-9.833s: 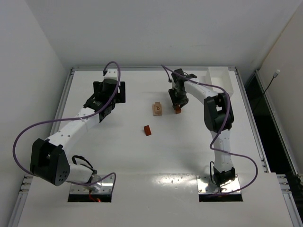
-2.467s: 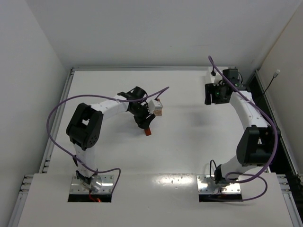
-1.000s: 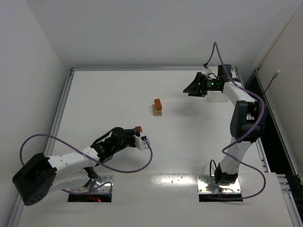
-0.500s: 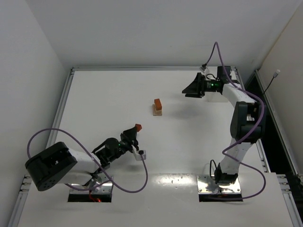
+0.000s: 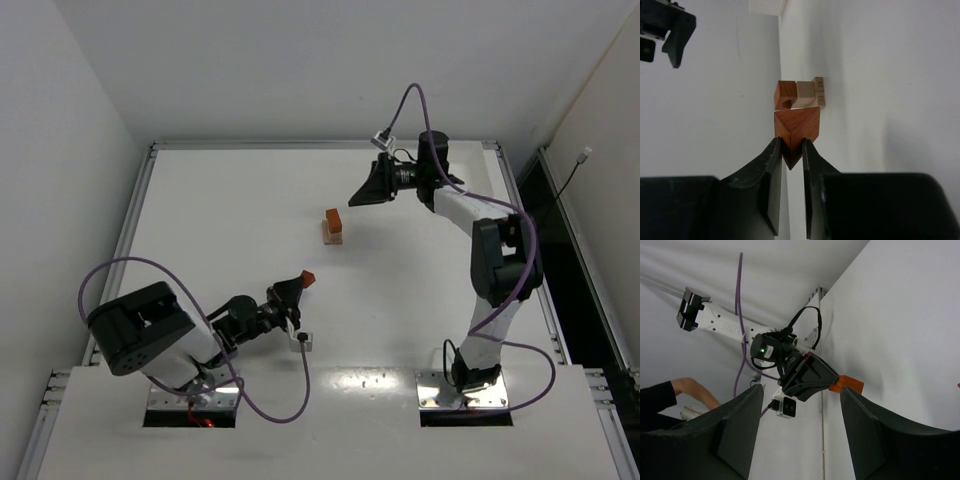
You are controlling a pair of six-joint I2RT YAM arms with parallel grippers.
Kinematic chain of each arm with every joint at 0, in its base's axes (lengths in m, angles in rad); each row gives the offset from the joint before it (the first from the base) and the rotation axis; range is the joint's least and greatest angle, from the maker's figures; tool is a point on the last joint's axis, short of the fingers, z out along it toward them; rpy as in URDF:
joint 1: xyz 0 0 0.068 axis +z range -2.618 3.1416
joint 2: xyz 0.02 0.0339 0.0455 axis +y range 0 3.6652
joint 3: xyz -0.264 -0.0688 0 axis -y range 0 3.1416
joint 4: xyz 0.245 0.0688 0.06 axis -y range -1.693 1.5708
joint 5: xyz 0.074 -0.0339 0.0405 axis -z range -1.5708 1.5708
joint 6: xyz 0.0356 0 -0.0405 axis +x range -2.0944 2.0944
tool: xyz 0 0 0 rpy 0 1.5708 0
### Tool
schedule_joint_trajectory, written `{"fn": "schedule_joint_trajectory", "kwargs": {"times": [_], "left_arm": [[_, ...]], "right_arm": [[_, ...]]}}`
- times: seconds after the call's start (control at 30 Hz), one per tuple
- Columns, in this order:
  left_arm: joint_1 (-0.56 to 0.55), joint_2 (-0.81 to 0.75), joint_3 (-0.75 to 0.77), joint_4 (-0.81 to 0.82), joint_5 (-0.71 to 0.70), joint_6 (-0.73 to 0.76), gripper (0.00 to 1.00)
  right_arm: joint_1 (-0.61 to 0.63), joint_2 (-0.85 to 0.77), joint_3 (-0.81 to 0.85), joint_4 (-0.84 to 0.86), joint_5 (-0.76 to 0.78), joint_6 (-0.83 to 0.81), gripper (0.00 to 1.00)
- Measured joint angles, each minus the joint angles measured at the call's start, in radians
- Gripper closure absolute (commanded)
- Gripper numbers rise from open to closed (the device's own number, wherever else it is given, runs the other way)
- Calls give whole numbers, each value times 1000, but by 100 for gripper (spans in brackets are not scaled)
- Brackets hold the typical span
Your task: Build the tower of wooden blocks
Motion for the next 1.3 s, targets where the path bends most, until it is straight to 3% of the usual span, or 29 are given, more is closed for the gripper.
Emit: {"fn": "schedule_joint_trajectory", "kwargs": {"times": [0.3, 0.6, 0.93, 1.13, 1.2, 1.23, 1.3], "left_arm": [[-26, 26, 13, 0, 7, -31, 100], [-48, 20, 18, 21, -47, -54, 100], [-48, 342, 96, 55, -125, -29, 100], [-49, 377, 121, 79, -134, -24, 100], [-52, 377, 122, 79, -136, -26, 87], [-53, 377, 122, 79, -137, -27, 73], [-53, 377, 122, 75, -139, -31, 61]], "right_arm": [[-11, 0, -12, 159, -18, 93, 40], [-10, 0, -60, 168, -20, 109, 40], [-16, 0, -63, 162, -21, 113, 38], [-6, -4, -90, 158, -21, 116, 38], [0, -6, -103, 157, -21, 116, 38], [2, -6, -106, 156, -21, 116, 38], [5, -6, -109, 154, -21, 116, 38]]}}
